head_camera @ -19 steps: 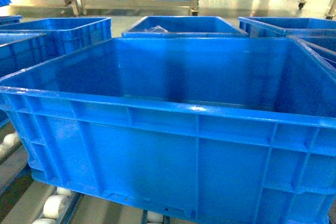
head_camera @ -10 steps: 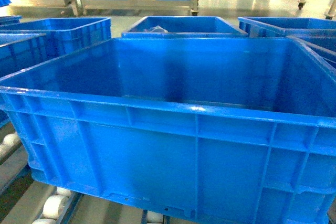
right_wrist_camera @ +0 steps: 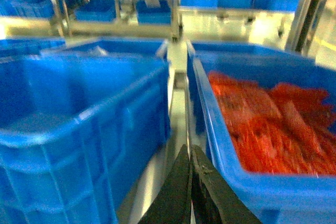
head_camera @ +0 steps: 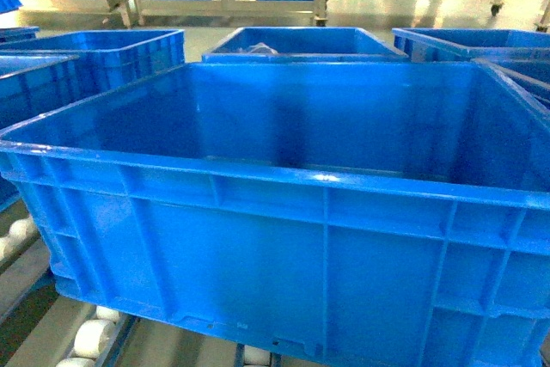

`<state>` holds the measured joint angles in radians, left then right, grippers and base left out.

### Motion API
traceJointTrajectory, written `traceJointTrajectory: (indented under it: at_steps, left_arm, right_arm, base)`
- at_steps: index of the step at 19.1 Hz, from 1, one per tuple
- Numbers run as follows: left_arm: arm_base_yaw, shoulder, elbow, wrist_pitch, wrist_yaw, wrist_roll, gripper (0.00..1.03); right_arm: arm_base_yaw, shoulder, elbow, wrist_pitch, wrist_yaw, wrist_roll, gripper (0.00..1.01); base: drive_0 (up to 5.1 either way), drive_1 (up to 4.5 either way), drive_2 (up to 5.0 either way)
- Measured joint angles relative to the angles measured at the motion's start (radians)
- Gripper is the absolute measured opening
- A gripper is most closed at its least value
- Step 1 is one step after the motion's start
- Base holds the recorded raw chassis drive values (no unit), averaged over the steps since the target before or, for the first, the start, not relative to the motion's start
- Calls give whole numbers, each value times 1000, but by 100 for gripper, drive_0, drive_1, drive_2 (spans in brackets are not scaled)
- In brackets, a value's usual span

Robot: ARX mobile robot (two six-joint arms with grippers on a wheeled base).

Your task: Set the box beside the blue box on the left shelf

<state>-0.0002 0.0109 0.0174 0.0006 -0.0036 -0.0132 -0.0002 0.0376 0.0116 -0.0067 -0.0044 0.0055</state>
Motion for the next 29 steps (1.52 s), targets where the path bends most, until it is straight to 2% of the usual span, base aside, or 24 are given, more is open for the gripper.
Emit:
traceJointTrajectory:
  at_steps: [6, 13, 14, 15, 29]
  left_arm:
    - [0, 0, -2, -5, 3, 2, 1]
    - [0, 0, -2, -5, 3, 2, 92]
    - [0, 0, -2, -5, 3, 3, 100]
    - [0, 0, -2, -5, 3, 3, 98]
    - [0, 0, -2, -5, 3, 3, 98]
  right_arm:
    - [0, -33, 0, 1, 4, -1, 4]
    - [0, -33, 0, 2, 4, -1, 97]
    - [0, -33, 0, 1, 4, 0, 98]
    - [0, -33, 0, 2, 4, -1, 98]
    - [0, -33, 0, 2, 4, -1, 98]
  base:
    - [0, 0, 0]
    - [0, 0, 0]
    - [0, 0, 0]
    - [0, 0, 0]
    - [0, 0, 0]
